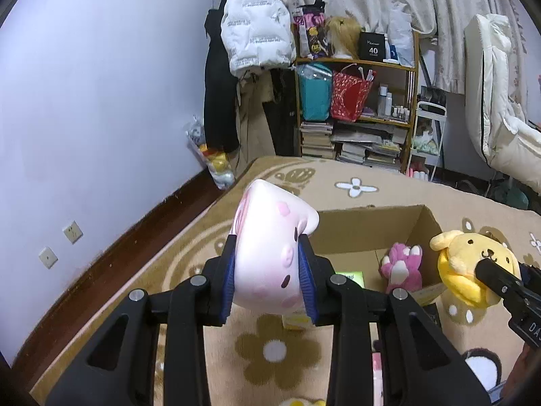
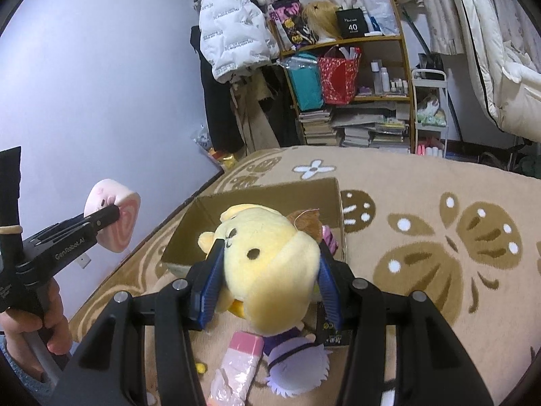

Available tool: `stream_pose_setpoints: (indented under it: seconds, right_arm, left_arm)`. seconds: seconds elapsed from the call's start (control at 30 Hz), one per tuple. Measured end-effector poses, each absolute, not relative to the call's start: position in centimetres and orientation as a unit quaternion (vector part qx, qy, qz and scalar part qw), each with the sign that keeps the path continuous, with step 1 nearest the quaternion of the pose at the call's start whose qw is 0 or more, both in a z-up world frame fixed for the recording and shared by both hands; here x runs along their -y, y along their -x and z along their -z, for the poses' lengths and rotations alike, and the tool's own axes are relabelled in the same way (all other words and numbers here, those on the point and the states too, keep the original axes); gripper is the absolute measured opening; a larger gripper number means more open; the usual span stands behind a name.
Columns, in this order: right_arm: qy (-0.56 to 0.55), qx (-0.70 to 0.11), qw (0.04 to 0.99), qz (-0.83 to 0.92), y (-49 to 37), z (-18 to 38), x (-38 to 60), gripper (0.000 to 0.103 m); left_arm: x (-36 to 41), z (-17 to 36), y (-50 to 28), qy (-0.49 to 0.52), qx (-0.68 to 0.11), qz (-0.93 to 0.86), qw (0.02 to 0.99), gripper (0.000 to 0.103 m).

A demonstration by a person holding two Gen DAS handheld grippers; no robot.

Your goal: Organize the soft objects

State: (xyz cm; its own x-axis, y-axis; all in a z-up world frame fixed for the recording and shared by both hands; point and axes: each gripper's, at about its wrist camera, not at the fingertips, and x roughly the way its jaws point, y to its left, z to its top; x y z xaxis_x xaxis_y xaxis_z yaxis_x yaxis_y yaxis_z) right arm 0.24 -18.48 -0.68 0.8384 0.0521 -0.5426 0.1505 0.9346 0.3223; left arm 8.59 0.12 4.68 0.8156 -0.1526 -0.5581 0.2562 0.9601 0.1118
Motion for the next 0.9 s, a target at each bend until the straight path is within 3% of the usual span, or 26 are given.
stream_pose_setpoints:
  seconds: [0.9]
  right_arm:
    - [-0.192,-0.264,0.945,0.032,-2.8,1.2,20.3,0.054]
  left_arm:
    - [3.1,-4.0,-9.4,-0.098,-0.244,0.134,0.956,0.032]
